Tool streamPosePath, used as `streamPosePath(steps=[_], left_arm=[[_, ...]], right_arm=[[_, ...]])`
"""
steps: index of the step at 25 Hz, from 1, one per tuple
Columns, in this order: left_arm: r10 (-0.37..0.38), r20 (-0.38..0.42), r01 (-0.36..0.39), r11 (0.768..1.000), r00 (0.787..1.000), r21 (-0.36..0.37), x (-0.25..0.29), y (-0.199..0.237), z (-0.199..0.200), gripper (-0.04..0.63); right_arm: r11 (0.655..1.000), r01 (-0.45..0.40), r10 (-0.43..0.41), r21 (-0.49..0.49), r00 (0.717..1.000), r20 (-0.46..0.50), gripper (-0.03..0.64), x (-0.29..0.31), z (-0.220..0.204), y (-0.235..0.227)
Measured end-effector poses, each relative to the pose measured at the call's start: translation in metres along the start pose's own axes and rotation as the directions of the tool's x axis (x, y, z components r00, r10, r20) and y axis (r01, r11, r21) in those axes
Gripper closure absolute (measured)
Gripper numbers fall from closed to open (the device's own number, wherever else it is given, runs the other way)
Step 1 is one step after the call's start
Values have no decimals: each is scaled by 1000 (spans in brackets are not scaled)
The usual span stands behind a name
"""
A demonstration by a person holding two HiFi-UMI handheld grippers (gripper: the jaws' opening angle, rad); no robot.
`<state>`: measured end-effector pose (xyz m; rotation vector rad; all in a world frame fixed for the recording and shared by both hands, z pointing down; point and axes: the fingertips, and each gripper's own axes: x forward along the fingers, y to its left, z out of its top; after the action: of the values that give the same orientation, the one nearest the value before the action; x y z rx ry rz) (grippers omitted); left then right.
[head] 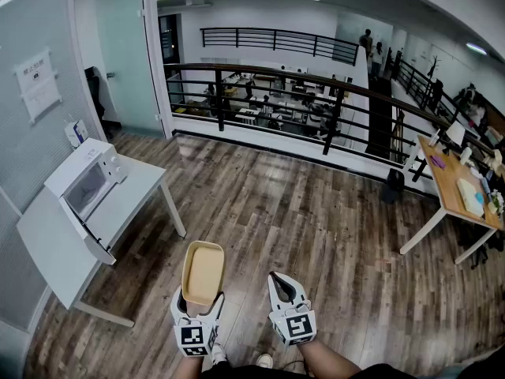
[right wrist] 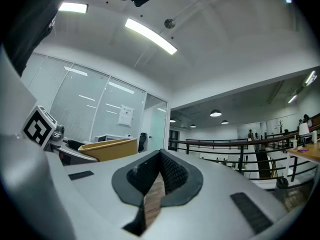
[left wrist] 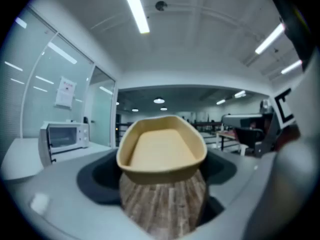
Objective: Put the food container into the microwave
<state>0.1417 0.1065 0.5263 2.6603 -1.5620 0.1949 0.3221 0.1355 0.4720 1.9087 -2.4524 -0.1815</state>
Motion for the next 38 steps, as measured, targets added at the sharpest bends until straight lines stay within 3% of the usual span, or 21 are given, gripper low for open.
streamPosePath(steps=[12, 27, 38], left_arm=[[-47, 13, 47, 999, 999, 20, 11, 16, 7, 121], [-47, 25, 47, 999, 999, -3, 15, 125, 7, 121], [22, 47, -20, 999, 999, -29, 63, 183, 16, 121]], right_arm=[[1000, 27, -27, -2, 999, 19, 611, 19, 7, 7], [998, 31, -32, 63, 999, 14, 611, 100, 18, 85], [997, -66, 65, 50, 998, 15, 611, 197, 12, 90]])
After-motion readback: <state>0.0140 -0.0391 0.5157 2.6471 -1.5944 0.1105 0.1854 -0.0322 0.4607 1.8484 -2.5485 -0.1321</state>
